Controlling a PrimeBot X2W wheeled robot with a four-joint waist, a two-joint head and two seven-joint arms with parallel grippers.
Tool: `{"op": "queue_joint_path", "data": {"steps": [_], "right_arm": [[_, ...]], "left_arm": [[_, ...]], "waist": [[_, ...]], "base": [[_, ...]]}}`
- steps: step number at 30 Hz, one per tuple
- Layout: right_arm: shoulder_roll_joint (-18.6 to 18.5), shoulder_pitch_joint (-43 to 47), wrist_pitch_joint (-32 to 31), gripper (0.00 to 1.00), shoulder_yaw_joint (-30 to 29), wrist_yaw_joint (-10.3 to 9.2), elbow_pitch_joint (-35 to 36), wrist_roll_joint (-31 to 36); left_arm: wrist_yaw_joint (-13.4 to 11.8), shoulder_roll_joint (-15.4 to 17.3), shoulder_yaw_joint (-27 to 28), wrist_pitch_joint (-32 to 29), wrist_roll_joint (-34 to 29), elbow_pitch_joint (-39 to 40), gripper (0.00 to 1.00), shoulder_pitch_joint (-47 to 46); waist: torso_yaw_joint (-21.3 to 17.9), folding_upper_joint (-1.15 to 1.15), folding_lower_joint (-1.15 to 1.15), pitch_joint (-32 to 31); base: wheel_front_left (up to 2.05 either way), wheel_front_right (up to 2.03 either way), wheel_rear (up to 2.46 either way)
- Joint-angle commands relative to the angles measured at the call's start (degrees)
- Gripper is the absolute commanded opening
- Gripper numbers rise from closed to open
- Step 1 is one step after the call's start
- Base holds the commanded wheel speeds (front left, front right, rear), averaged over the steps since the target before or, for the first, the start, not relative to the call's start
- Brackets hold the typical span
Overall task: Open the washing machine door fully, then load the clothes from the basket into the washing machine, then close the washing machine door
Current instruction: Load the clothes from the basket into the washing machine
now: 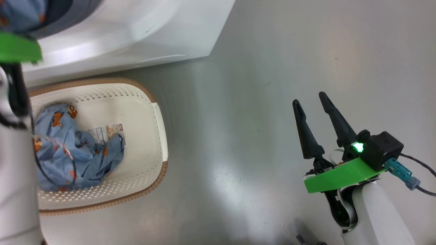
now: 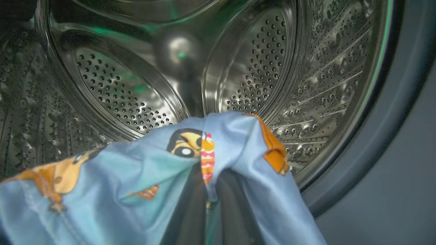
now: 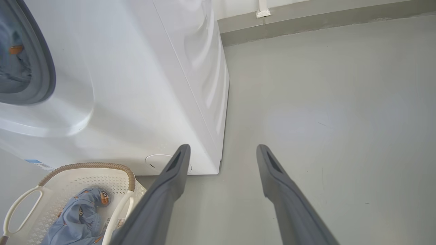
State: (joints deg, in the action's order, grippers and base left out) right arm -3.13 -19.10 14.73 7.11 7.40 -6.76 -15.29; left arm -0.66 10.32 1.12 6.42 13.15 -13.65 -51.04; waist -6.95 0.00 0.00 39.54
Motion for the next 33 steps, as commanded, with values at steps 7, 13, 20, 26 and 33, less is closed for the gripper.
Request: {"op": "queue_joint_path", "data": {"steps": [7,13,20,26,33], "right_arm": [[0.2,1.2,0.3,1.00,1.6,0.09,1.5,-1.5],[0.2,1.1,0.3,1.00,1.6,0.09,1.7,-2.0],[0.2,0.9,0.3,1.00,2.1,0.09,2.0,-2.6],[0.2,0.9,0.3,1.00,2.6,0.09,2.3,-3.1],[0.2,0.8,0.3,1.00,3.0,0.09,2.5,-3.4]], "left_arm": [[1.4,4.3,0.1,-2.3,-0.6,-6.6,0.00,-10.6],[2.4,5.8,-0.1,-3.1,0.0,-14.6,0.00,-16.6],[3.3,7.0,-0.6,-1.8,0.0,-19.5,0.00,-21.9],[4.6,7.9,-2.4,1.1,-0.8,-22.6,0.00,-28.1],[5.9,9.6,-4.2,5.1,-1.9,-26.7,0.00,-34.9]], "waist": [[-1.0,0.00,0.00,1.6],[-1.8,0.00,0.00,3.9],[-2.3,0.00,0.00,6.6],[-2.5,0.00,0.00,8.8],[-3.2,0.00,0.00,9.9]], "base": [[0.00,0.00,0.00],[0.00,0.00,0.00],[0.00,0.00,0.00],[0.00,0.00,0.00],[0.00,0.00,0.00]]}}
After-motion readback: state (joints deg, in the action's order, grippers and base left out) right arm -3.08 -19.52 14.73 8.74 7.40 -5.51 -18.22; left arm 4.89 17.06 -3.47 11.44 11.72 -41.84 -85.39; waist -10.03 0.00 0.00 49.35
